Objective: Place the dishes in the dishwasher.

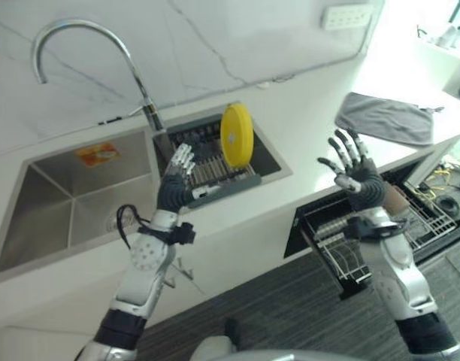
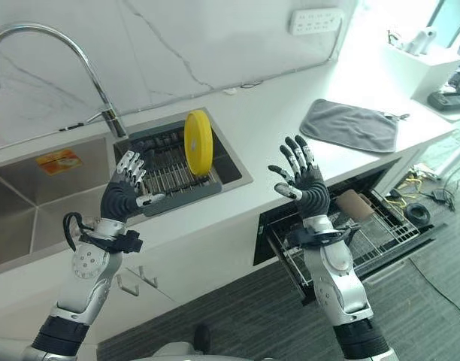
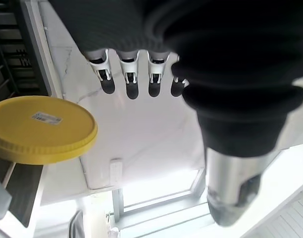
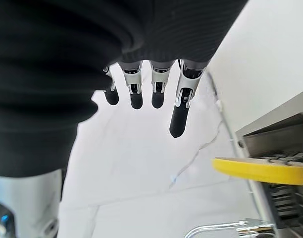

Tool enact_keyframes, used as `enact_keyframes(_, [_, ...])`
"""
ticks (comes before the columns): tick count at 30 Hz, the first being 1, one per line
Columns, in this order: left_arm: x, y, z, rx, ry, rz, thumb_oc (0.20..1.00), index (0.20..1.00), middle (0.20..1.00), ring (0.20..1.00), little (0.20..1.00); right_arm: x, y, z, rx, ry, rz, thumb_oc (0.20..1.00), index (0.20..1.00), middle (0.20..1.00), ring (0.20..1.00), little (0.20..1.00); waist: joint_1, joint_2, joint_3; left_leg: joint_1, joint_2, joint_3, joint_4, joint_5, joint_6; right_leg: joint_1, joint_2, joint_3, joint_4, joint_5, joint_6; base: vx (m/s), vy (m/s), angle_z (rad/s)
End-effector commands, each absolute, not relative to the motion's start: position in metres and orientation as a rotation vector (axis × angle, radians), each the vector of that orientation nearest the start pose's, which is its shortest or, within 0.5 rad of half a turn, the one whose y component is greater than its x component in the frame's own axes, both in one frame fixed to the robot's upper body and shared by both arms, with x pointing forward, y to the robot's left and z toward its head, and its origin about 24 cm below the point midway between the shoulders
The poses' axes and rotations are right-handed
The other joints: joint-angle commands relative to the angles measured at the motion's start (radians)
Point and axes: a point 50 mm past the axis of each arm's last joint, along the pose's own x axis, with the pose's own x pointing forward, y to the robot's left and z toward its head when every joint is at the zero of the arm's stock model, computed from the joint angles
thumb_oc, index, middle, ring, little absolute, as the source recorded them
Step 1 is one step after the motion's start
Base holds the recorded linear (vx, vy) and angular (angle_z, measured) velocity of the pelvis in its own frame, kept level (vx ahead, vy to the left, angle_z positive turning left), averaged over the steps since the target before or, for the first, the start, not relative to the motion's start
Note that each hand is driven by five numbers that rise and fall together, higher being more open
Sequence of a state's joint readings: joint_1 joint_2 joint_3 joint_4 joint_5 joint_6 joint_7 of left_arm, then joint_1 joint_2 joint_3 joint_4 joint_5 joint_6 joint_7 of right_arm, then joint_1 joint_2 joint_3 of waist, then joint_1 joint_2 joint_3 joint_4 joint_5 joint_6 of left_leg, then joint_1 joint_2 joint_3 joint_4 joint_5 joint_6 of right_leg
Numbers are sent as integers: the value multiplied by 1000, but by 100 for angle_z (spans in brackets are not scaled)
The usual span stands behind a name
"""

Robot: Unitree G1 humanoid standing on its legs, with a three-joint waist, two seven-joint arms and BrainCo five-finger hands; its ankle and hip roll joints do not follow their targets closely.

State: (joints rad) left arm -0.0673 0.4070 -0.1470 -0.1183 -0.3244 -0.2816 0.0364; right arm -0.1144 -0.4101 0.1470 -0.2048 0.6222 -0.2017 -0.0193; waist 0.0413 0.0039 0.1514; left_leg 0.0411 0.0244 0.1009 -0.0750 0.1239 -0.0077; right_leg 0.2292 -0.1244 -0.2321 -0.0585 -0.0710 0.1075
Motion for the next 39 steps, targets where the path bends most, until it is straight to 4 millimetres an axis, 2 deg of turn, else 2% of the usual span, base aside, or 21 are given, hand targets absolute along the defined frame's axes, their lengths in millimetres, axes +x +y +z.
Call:
enact_keyframes(1, [253,182,134,97,-506,-178,1000,1000,1000,1000,1000,262,-169,157,184,-509,235,1000,1000,1000,1000,1000,1,1,-52,1,68,-29,-8,-23,-68,-63,21,-1,-29,83,-41,77,12,-4])
enact_keyframes(11, [254,175,133,112,-485,-237,1000,1000,1000,1000,1000,274,-167,170,96,-512,201,1000,1000,1000,1000,1000,26,-5,-64,22,63,-48,-12,-42,-63,-58,25,-14,-29,83,-40,87,10,2])
enact_keyframes(15, [255,170,131,133,-463,-277,1000,1000,1000,1000,1000,291,-171,174,113,-464,154,1000,1000,1000,1000,1000,45,-9,-59,45,61,-57,-12,-53,-60,-50,20,-24,-29,86,-38,212,40,6])
enact_keyframes(24, [253,170,127,171,-433,-322,1000,1000,1000,1000,1000,306,-177,166,159,-379,111,1000,1000,1000,1000,1000,82,-18,-48,66,48,-92,-8,-65,-46,-35,8,-30,-27,93,-31,185,16,6])
enact_keyframes(31, [252,169,129,193,-421,-366,1000,1000,1000,1000,1000,317,-184,160,160,-334,46,1000,1000,1000,1000,1000,109,-13,-23,69,36,-121,11,-67,-37,-31,-7,-37,-3,96,-23,180,16,12])
enact_keyframes(34, [254,167,133,203,-436,-385,1000,1000,1000,1000,1000,324,-186,167,164,-340,17,1000,1000,1000,1000,1000,122,-8,0,48,26,-138,28,-71,-31,-45,-17,-37,13,97,-18,91,17,6])
enact_keyframes(39, [262,162,149,210,-509,-401,1000,1000,1000,1000,1000,337,-186,194,149,-405,-7,1000,1000,1000,1000,1000,135,0,51,-23,10,-158,57,-78,-20,-100,-27,-36,37,98,-8,-78,9,11])
